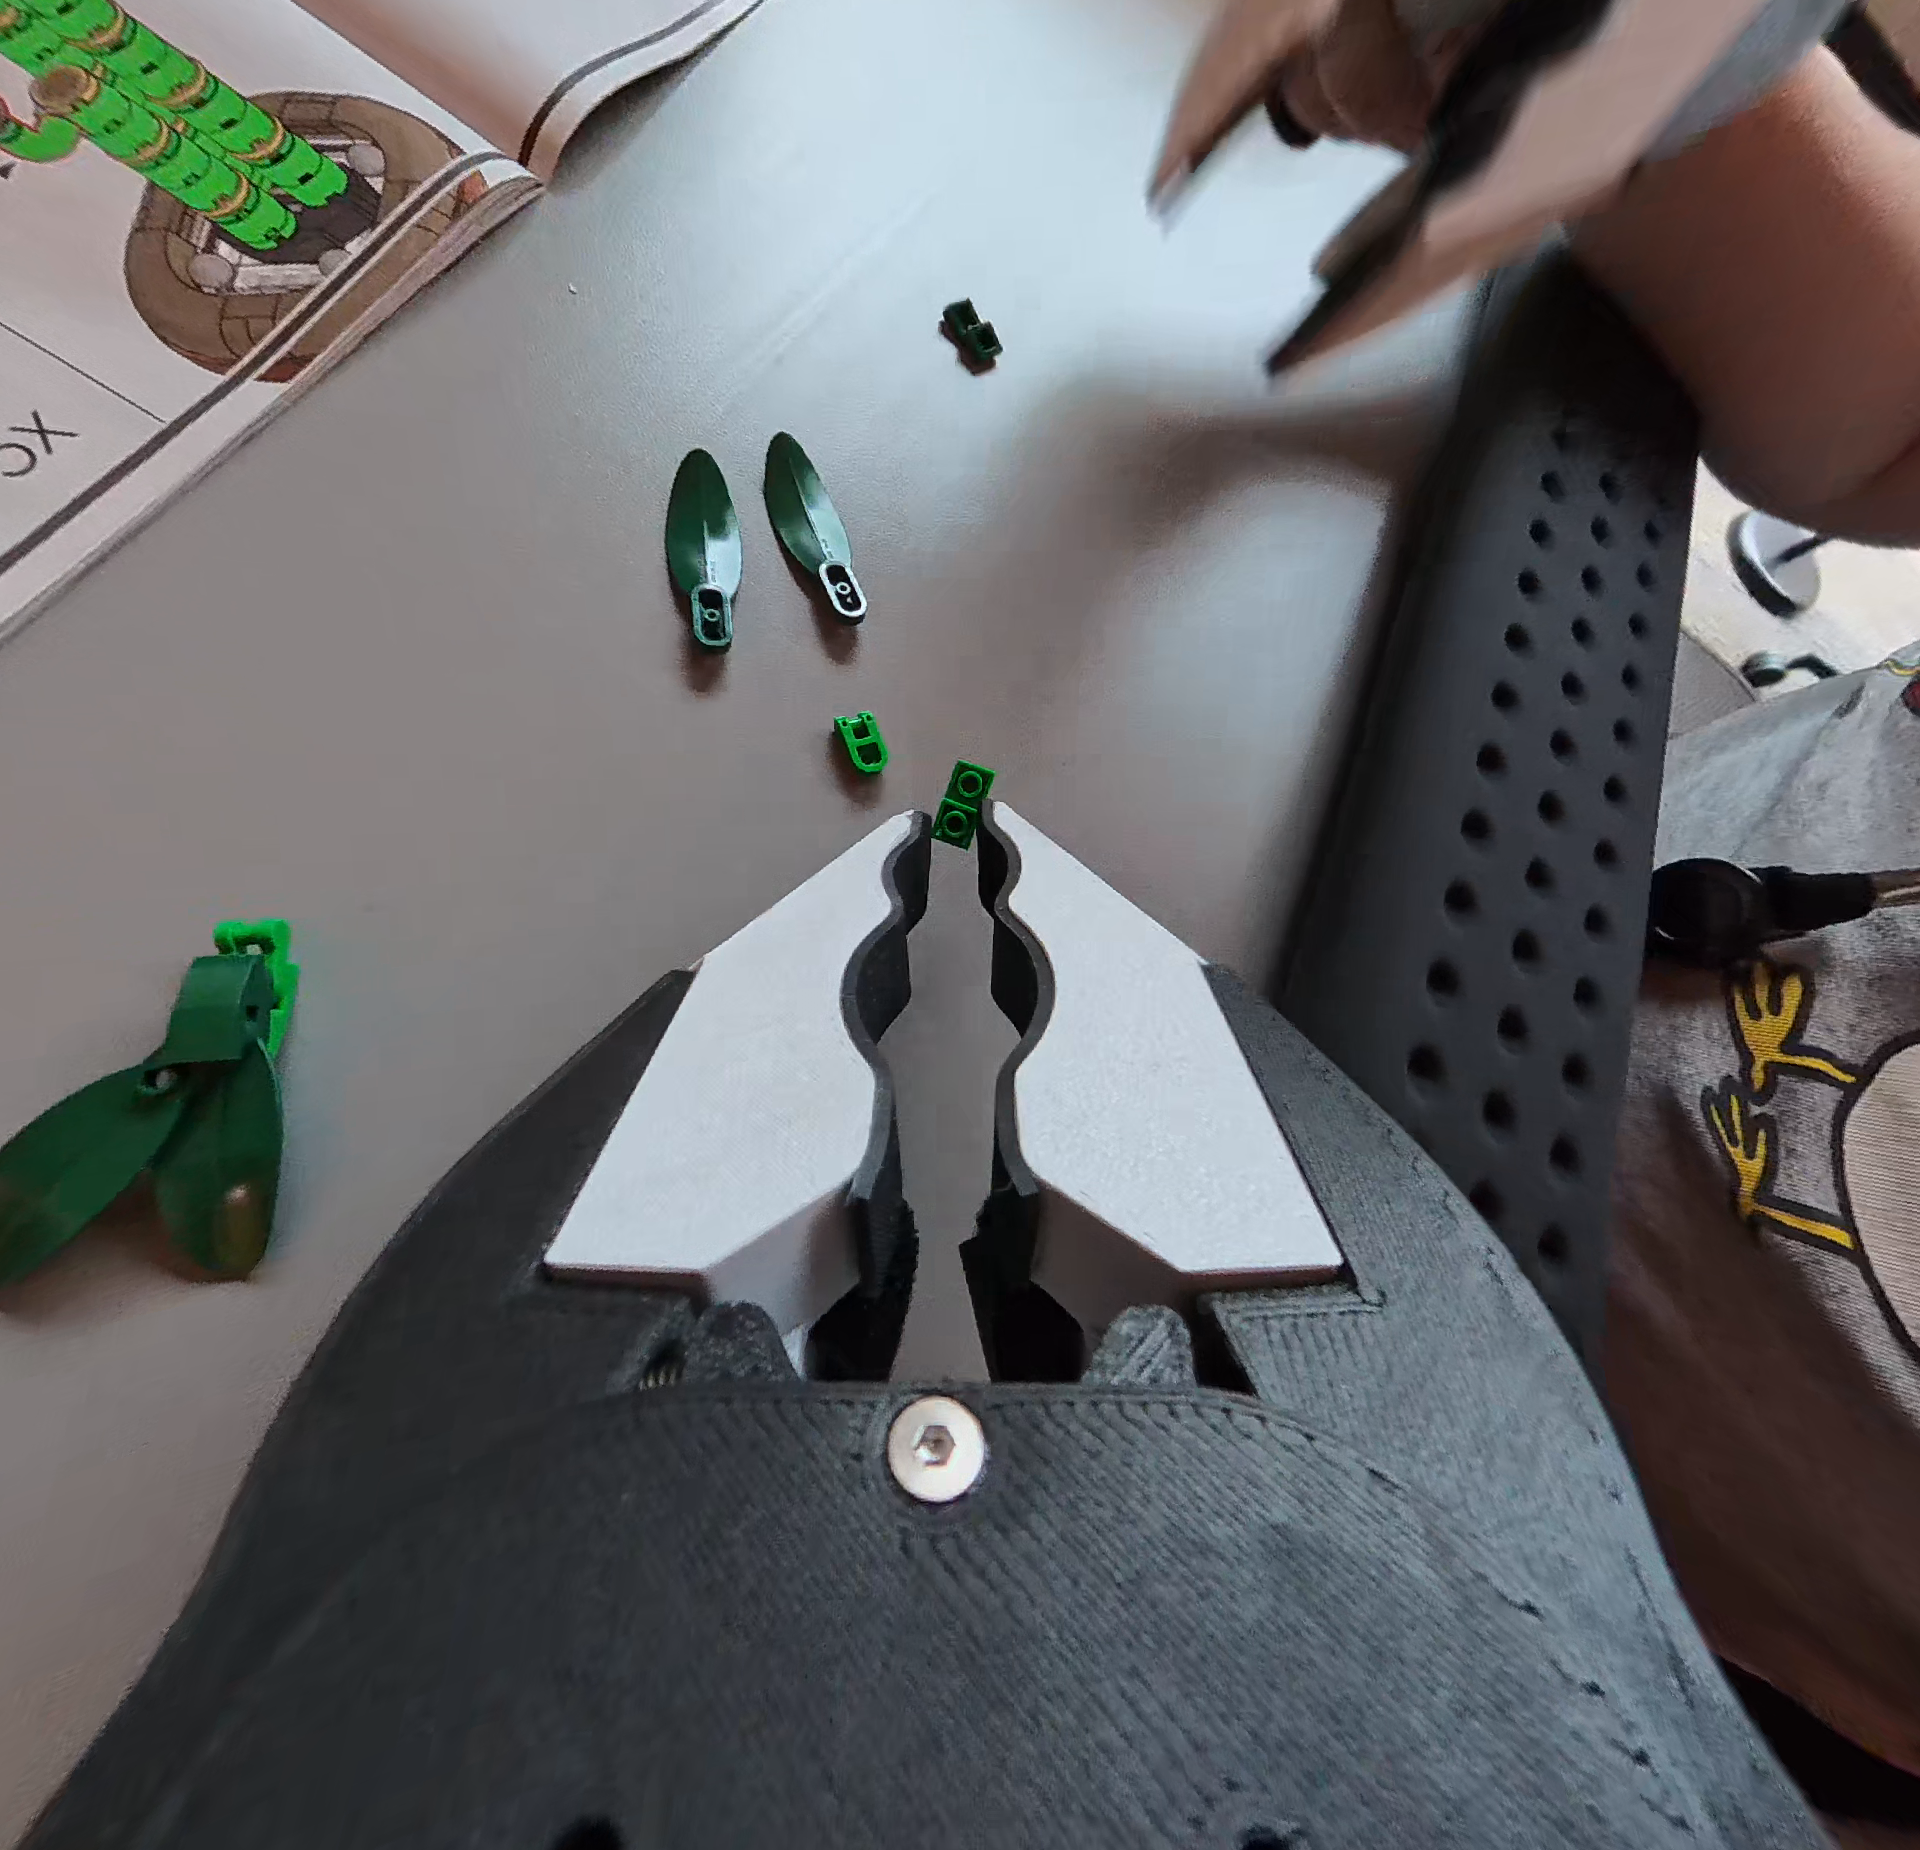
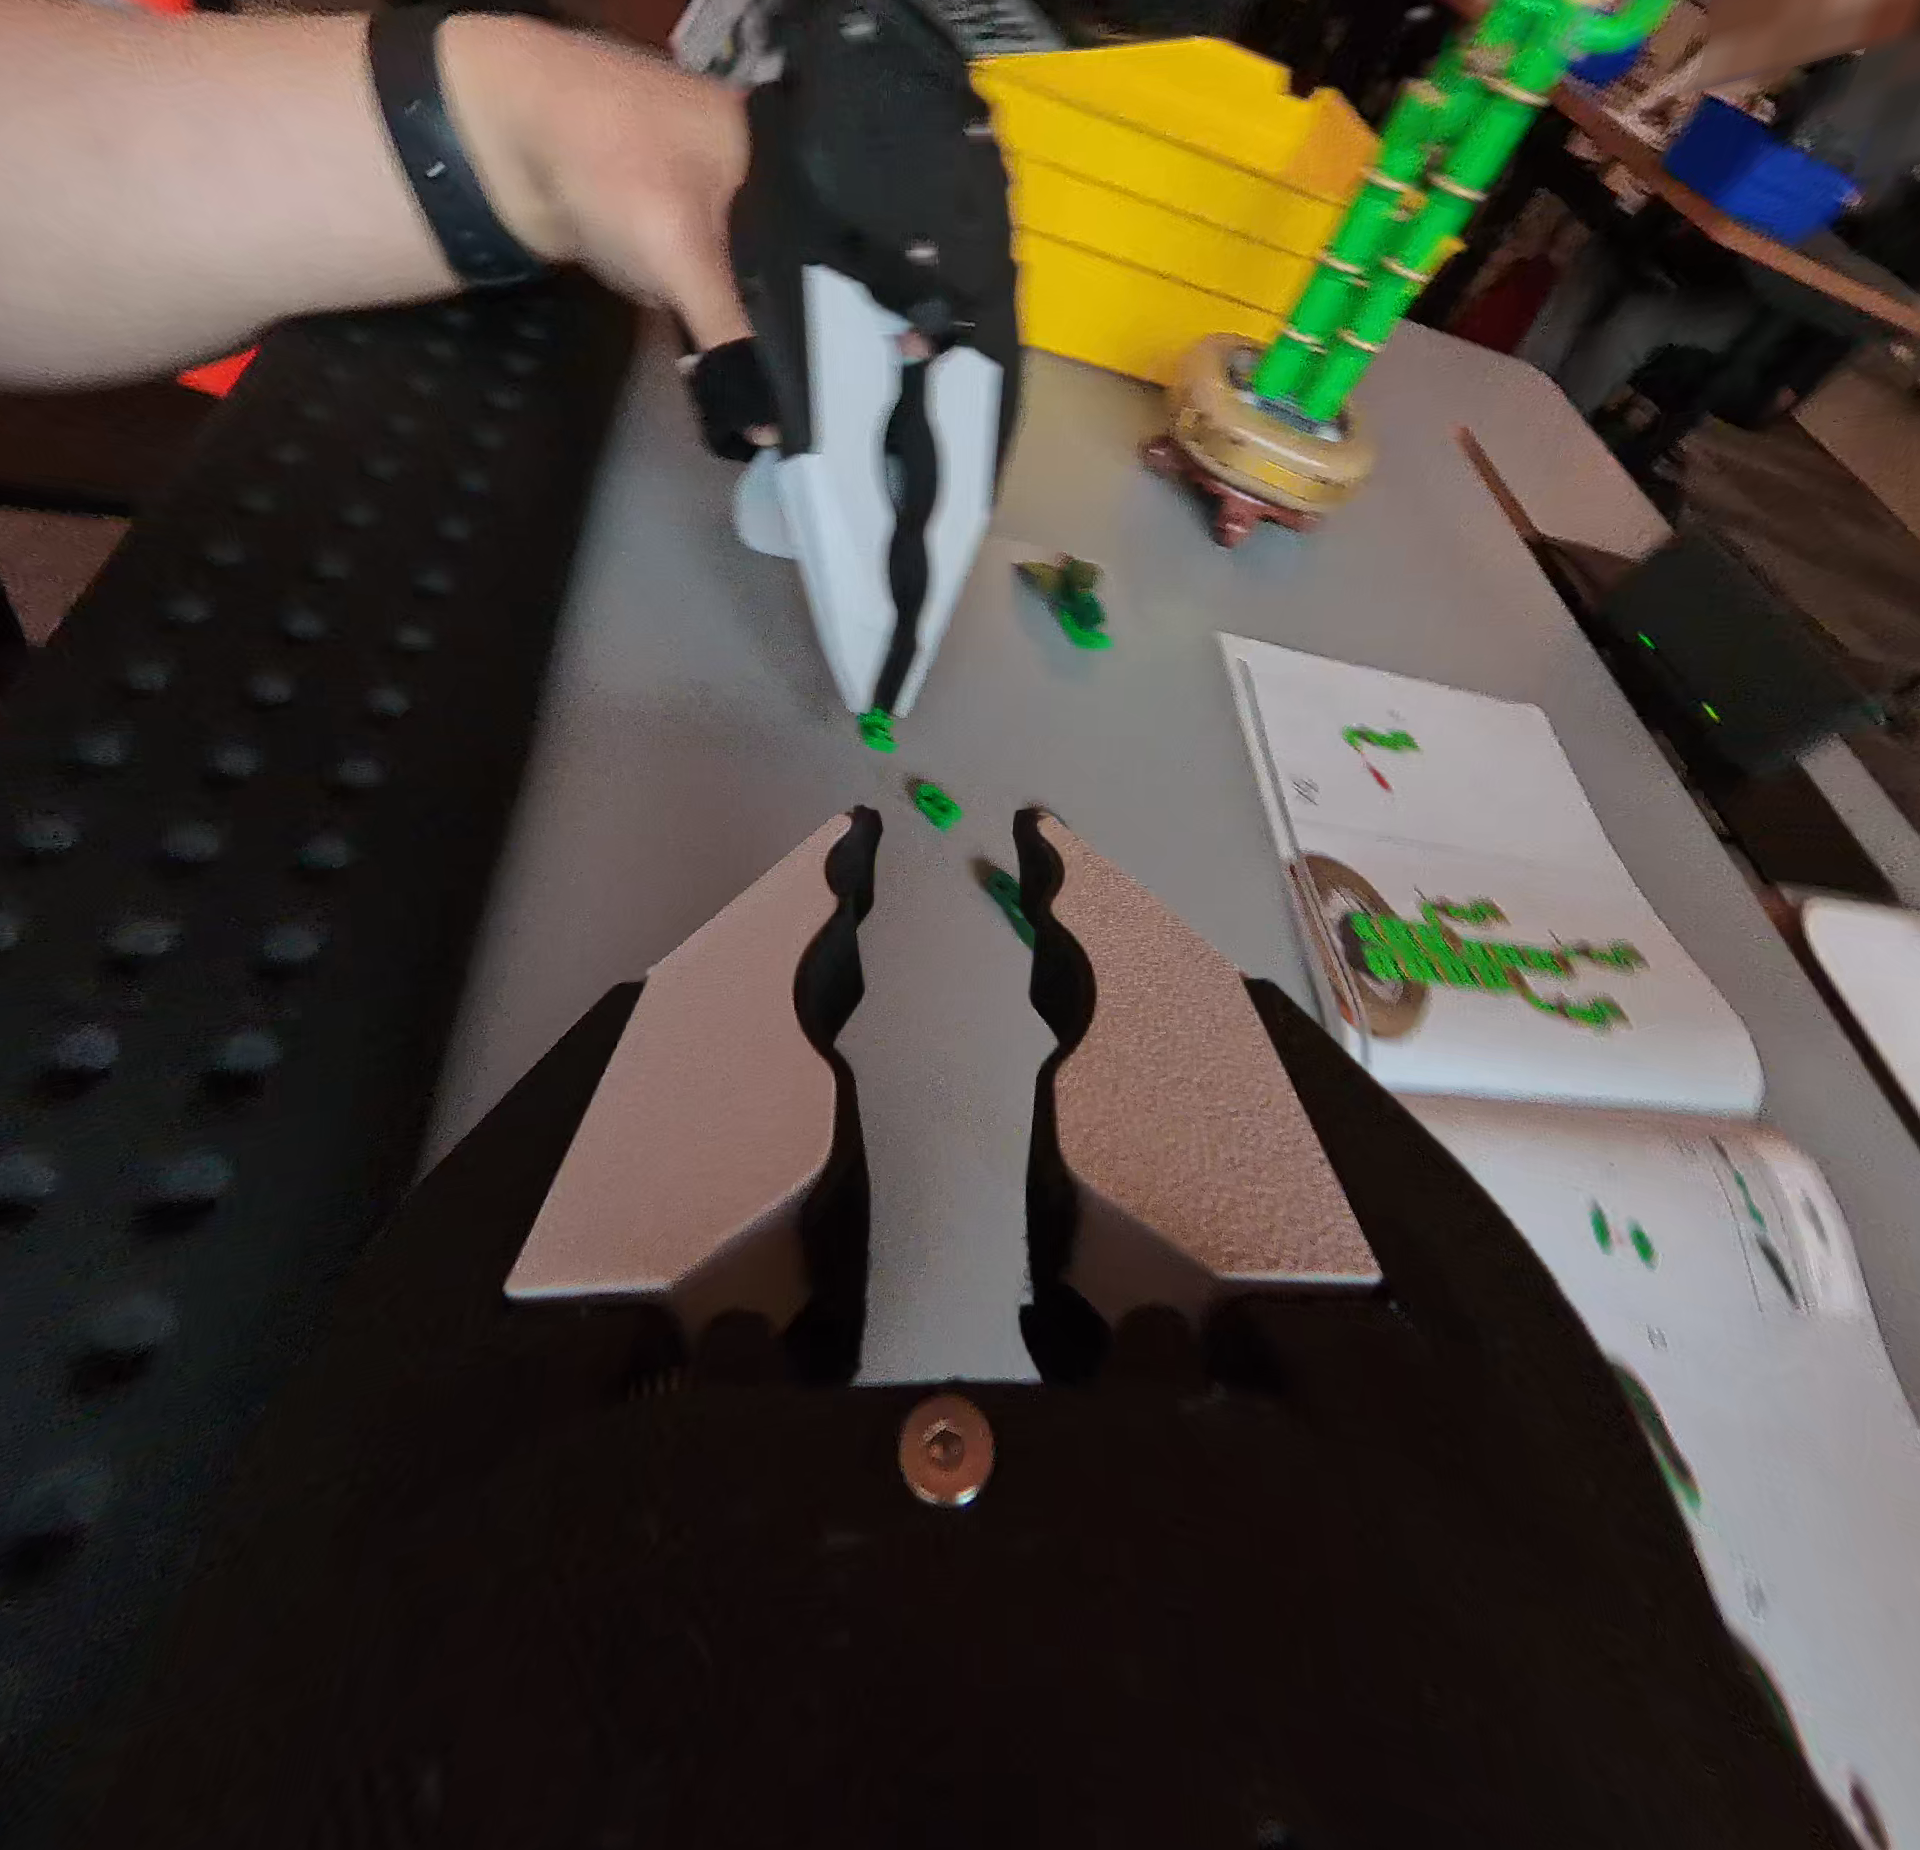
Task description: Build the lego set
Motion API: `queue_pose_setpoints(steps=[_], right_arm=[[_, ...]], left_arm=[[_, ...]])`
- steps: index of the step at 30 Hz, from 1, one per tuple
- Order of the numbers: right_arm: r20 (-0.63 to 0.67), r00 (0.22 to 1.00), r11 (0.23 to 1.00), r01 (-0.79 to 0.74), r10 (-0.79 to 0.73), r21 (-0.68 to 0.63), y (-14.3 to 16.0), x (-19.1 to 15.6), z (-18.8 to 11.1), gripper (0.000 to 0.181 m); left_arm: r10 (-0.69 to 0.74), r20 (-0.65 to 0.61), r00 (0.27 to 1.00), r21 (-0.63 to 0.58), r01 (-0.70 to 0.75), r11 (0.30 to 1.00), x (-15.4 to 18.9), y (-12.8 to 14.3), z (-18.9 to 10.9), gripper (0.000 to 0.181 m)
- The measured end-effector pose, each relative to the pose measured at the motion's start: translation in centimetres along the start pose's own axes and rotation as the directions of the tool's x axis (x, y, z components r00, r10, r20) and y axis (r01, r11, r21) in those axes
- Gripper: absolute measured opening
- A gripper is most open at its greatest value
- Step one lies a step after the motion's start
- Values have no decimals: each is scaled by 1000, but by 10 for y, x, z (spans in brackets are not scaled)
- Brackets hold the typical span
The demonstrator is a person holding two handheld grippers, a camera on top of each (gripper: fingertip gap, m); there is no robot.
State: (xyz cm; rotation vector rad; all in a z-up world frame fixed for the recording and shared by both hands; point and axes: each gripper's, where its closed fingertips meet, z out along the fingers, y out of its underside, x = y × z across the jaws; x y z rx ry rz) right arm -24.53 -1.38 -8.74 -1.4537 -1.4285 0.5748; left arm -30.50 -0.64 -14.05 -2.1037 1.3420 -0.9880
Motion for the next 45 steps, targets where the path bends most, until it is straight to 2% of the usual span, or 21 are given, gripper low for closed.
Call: queue_pose_setpoints(steps=[3,7,11,15,18,24,28,32,35,39,42,45], right_arm=[[2,975,970,223,-224,-99,3,-22,34,23],[-10,887,870,449,-461,-202,15,-27,54,21],[-4,831,810,540,-556,-229,21,-33,66,20],[-13,805,783,572,-593,-245,20,-33,72,19],[-16,804,780,572,-595,-254,20,-32,73,5],[-52,811,795,556,-583,-242,14,-28,70,3],[-123,847,850,491,-517,-191,3,-18,64,3],[-202,903,925,367,-380,-100,-11,-2,53,3],[-218,938,962,271,-269,-20,-20,4,46,3],[-219,955,975,216,-199,54,-29,7,38,3],[-224,952,973,224,-208,53,-30,7,36,3],[-227,945,967,250,-236,39,-29,5,36,3]], left_arm=[[-14,-18,1000,-34,14,999,3,2,4,7],[-34,-38,999,-49,32,998,6,5,7,7],[-57,-64,996,-39,55,998,9,4,5,7],[-57,-81,995,-29,54,998,13,2,4,7],[-56,-88,995,-29,54,998,14,2,5,7],[-72,-104,992,32,75,997,14,-7,0,7],[-121,-148,982,183,147,972,11,-29,-14,23],[-132,-237,962,368,215,905,12,-53,-38,34],[-113,-313,943,452,253,855,18,-64,-55,34],[-137,-369,919,446,304,842,20,-63,-55,36],[-152,-422,894,424,343,838,27,-62,-51,38],[-166,-400,901,416,340,844,26,-60,-46,33]])
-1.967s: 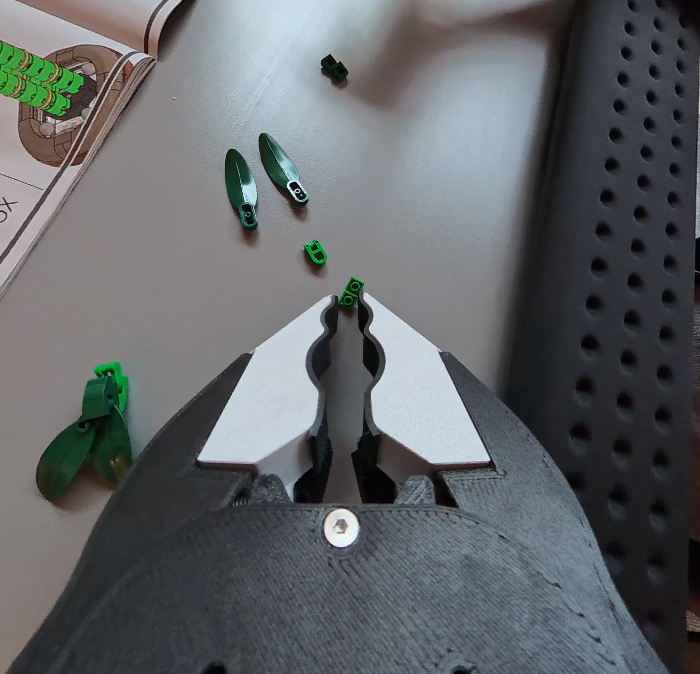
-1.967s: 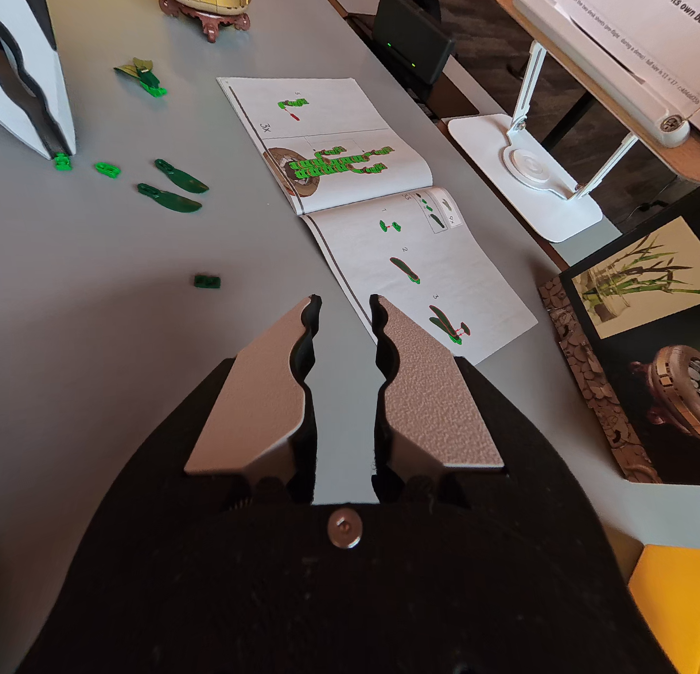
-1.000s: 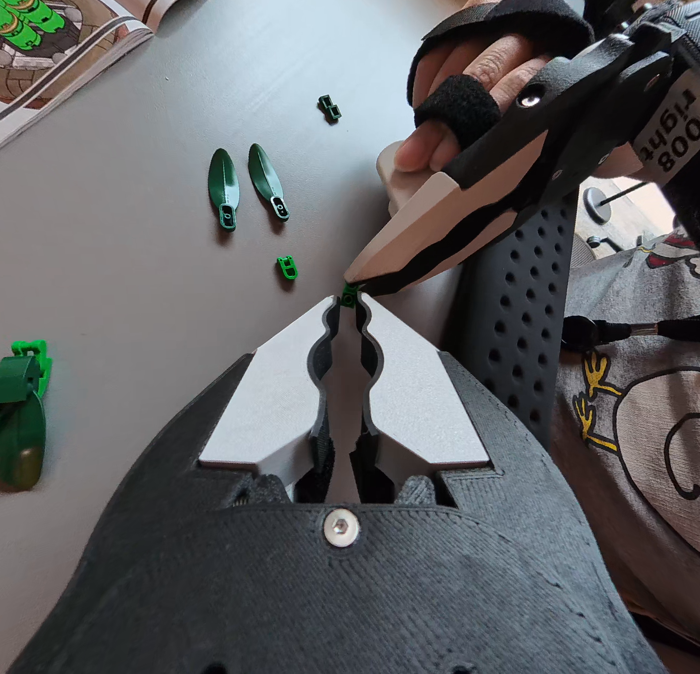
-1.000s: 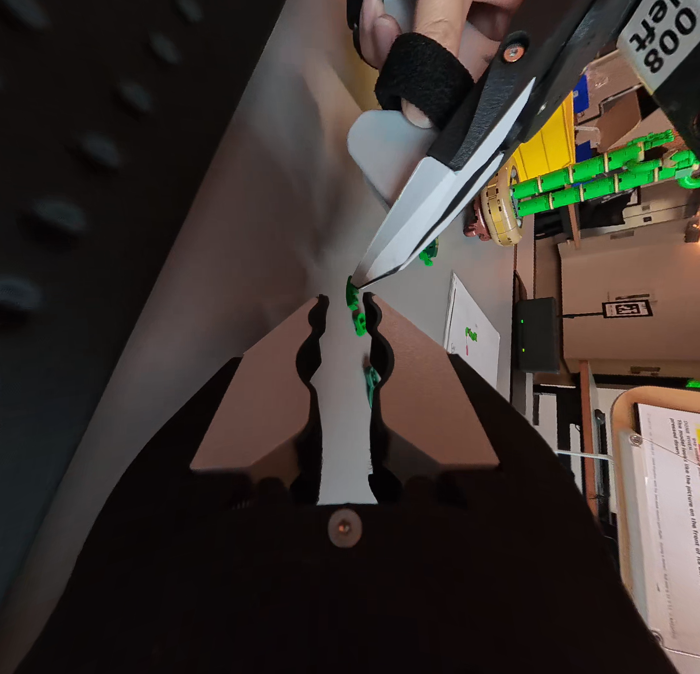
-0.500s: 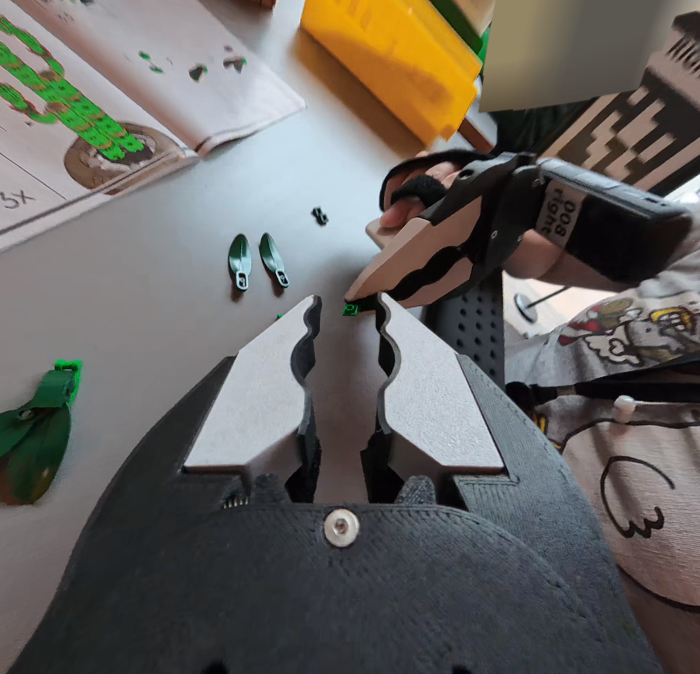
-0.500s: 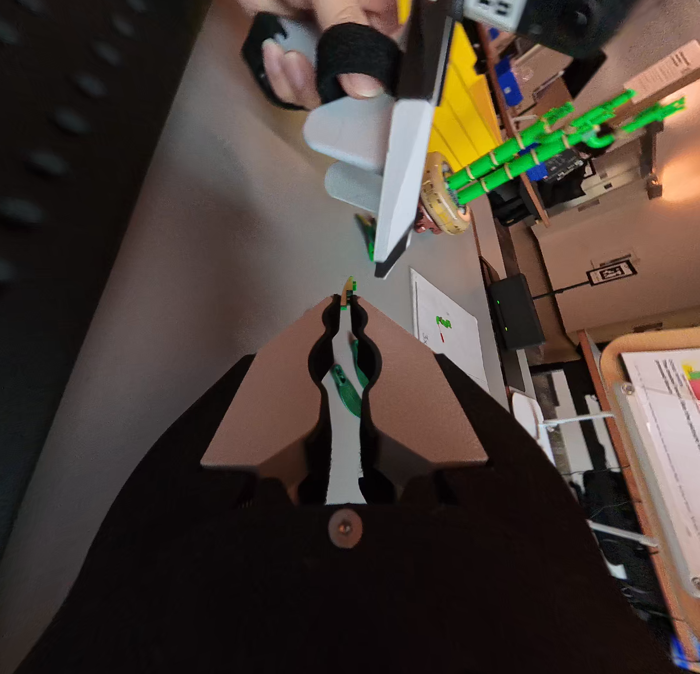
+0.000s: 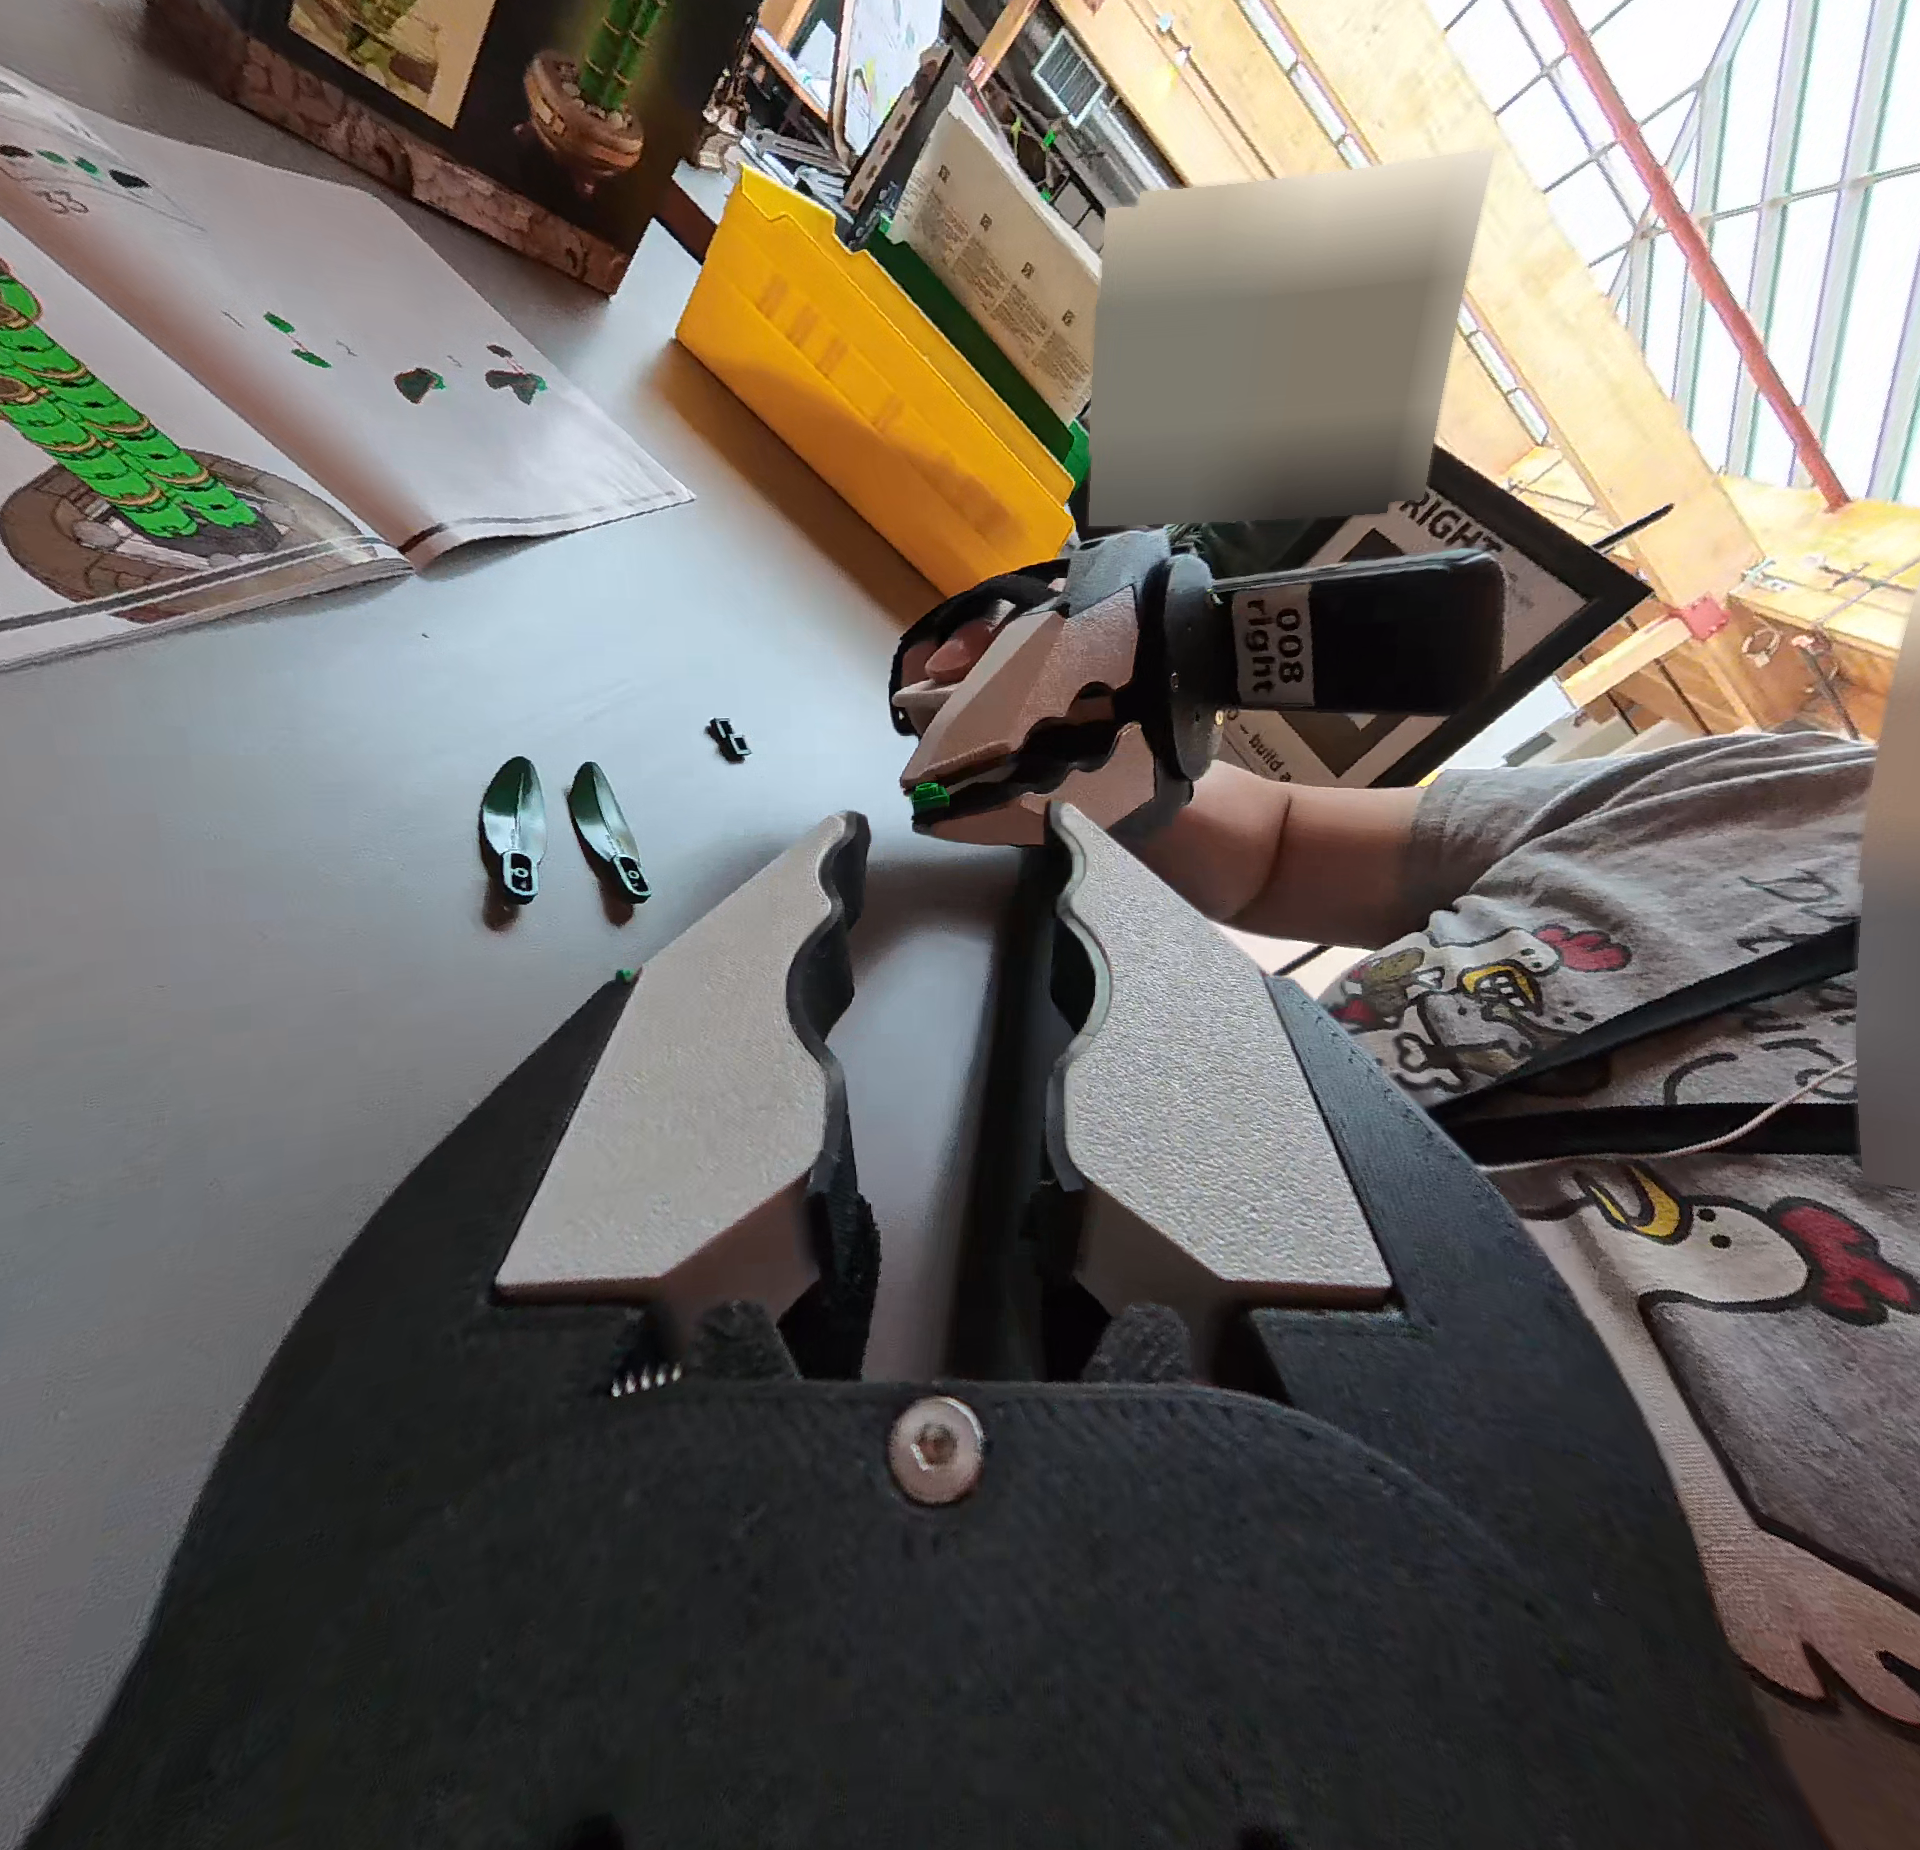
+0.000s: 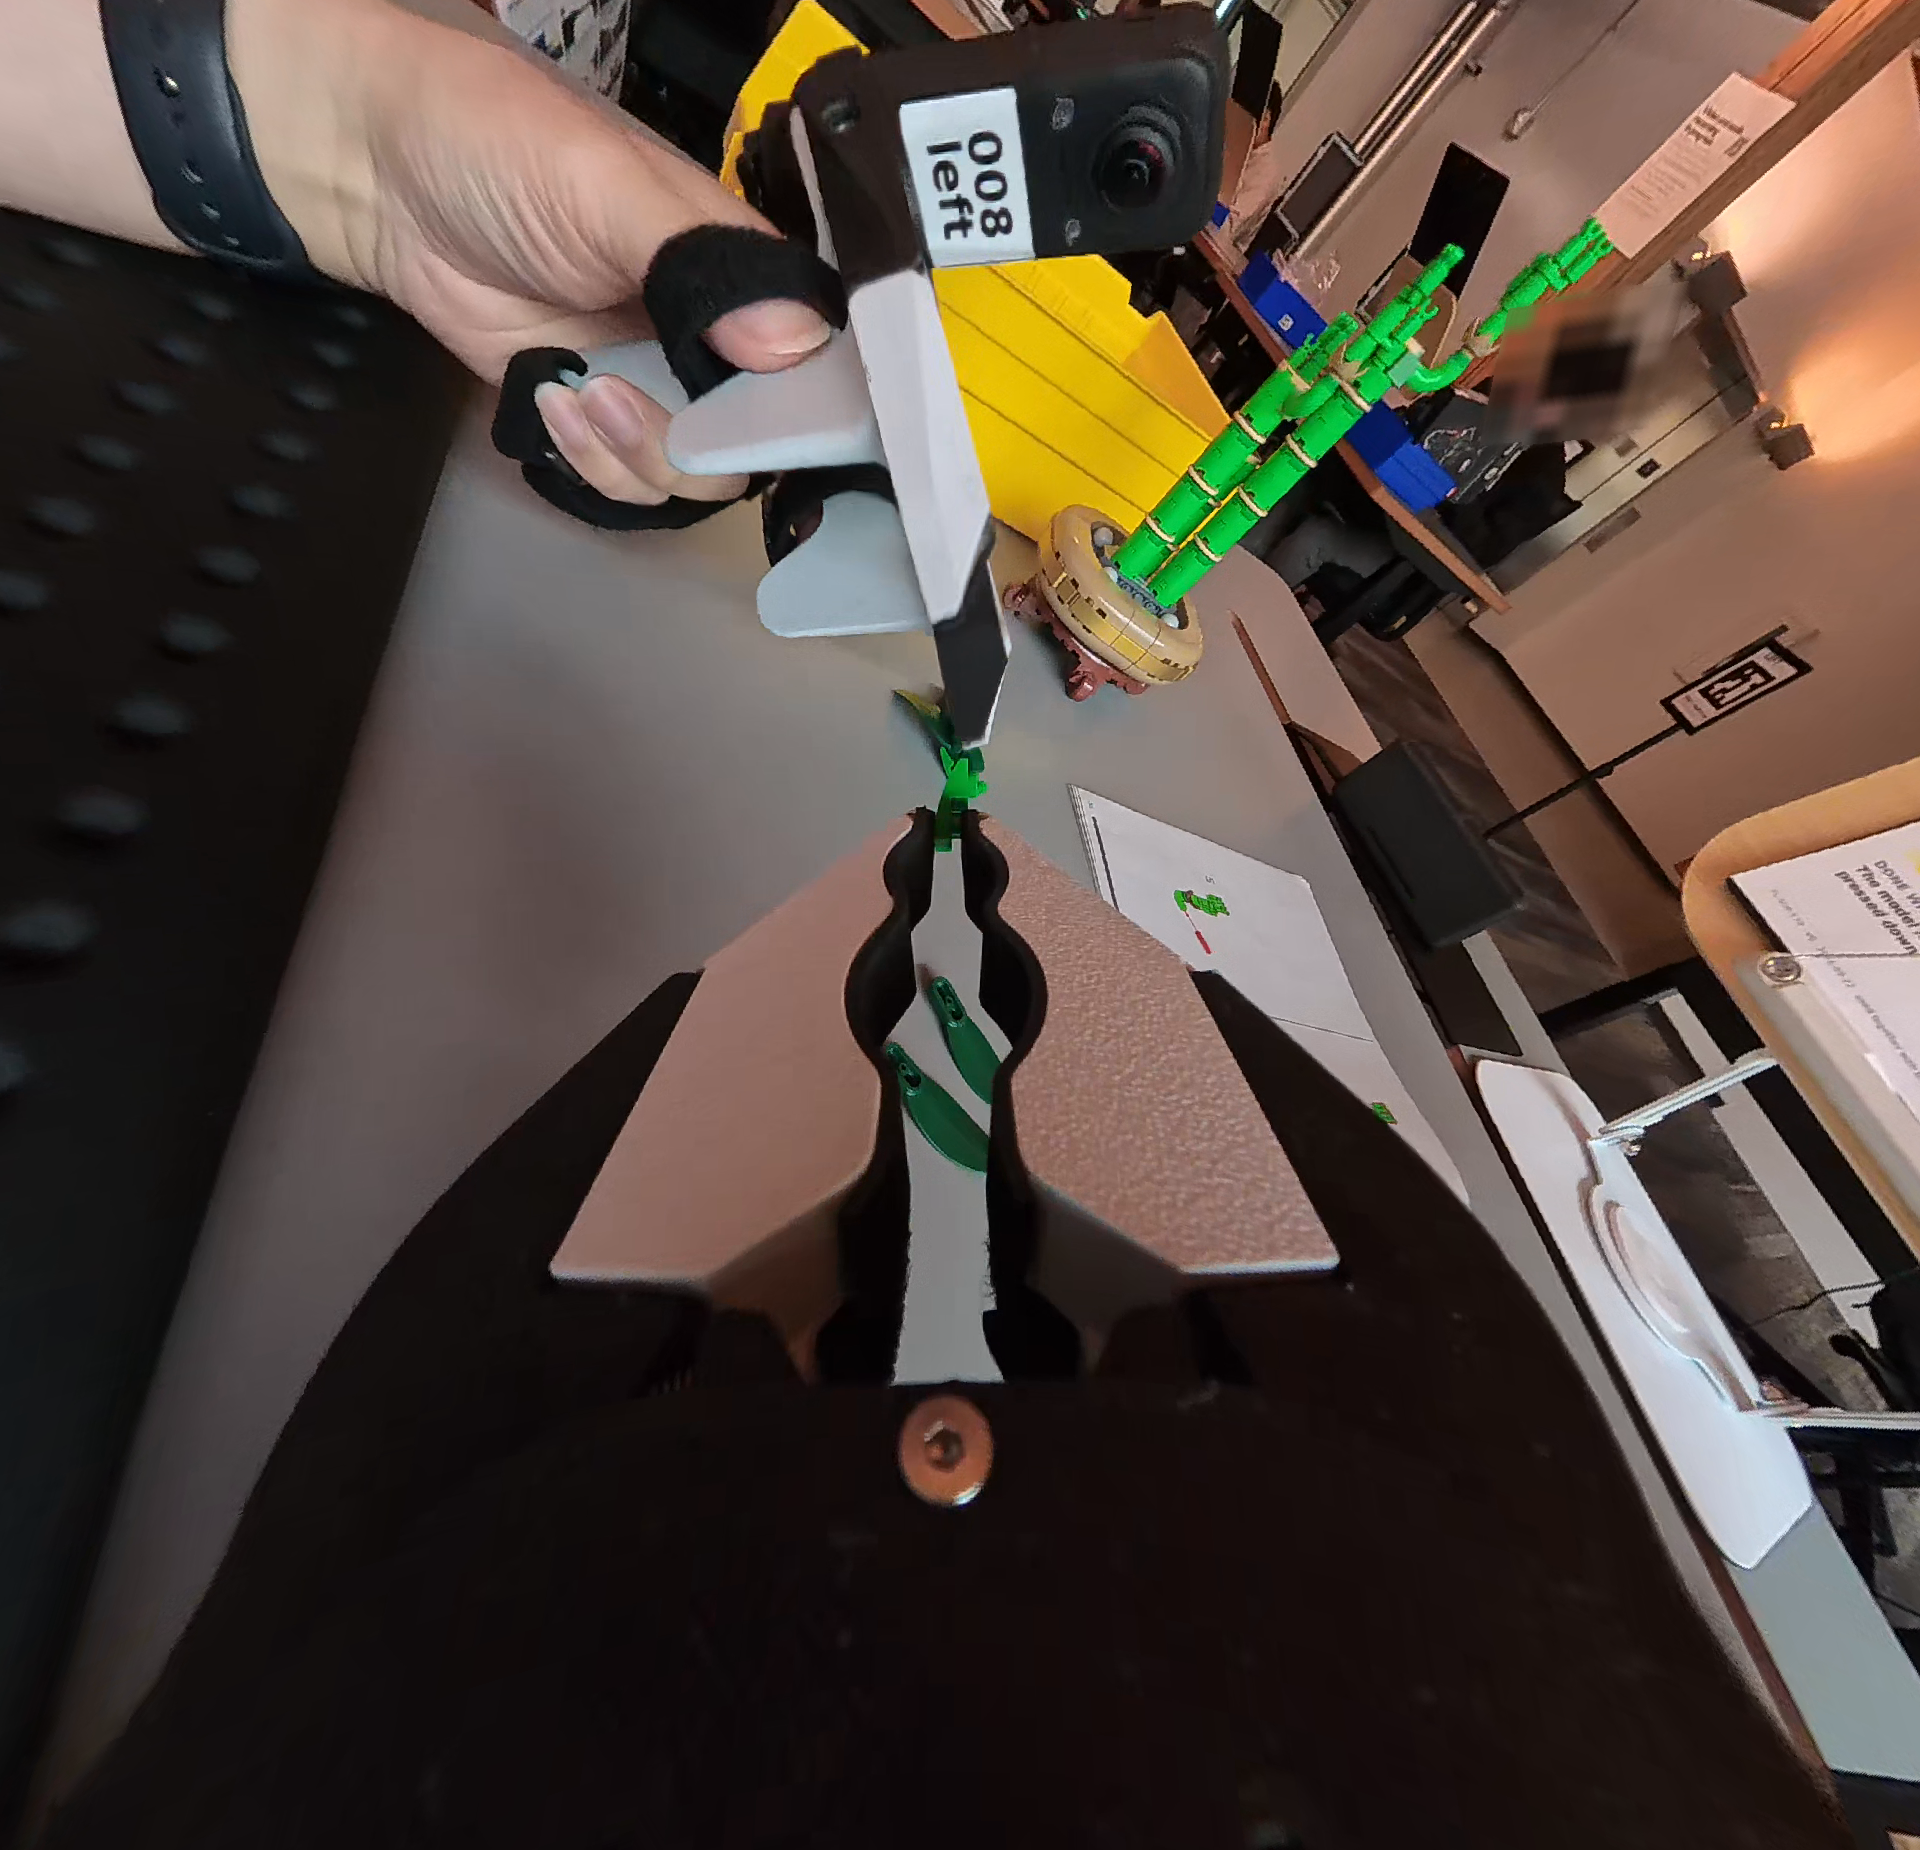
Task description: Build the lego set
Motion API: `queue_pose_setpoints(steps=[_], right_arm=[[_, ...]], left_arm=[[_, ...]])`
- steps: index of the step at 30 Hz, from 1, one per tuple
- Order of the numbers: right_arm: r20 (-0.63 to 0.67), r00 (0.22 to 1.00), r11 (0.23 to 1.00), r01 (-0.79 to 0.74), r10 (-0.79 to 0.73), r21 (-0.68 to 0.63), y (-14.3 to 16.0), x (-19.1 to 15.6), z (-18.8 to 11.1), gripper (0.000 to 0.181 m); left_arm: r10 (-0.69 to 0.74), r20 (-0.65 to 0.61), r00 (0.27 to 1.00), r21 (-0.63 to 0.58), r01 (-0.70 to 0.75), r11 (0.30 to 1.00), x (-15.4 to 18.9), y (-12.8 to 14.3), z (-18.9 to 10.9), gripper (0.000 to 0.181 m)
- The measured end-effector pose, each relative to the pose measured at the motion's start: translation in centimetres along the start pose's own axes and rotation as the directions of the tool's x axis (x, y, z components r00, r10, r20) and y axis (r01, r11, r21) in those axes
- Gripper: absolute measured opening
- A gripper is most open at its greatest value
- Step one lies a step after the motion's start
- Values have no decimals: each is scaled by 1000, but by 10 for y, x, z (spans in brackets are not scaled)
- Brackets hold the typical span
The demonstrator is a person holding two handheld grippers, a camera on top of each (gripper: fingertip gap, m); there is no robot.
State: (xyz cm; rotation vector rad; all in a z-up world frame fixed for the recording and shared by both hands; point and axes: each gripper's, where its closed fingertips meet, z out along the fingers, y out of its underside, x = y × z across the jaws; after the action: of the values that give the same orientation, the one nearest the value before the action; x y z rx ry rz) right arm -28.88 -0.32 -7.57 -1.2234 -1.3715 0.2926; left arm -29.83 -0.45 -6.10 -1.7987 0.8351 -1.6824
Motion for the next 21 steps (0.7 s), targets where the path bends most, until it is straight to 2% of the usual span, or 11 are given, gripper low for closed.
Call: queue_pose_setpoints(steps=[3,6,9,12,17,21], right_arm=[[-15,999,1000,30,-30,-1,-1,1,-1,3],[-33,998,999,47,-47,0,-2,3,-3,3],[-43,998,999,49,-49,-1,-1,5,-5,3],[-48,998,999,40,-40,-1,0,7,-6,3],[-48,998,1000,28,-28,-1,1,8,-6,3],[-50,998,1000,27,-27,-3,2,8,-7,3]], left_arm=[[58,26,998,36,-59,998,2,-8,-3,30],[212,86,974,114,-221,969,10,-24,-11,29],[396,177,901,177,-425,888,23,-38,-21,31],[489,270,830,222,-547,807,26,-41,-26,37],[457,217,863,172,-494,852,23,-30,-15,42],[424,180,888,170,-452,876,23,-27,-14,31]])
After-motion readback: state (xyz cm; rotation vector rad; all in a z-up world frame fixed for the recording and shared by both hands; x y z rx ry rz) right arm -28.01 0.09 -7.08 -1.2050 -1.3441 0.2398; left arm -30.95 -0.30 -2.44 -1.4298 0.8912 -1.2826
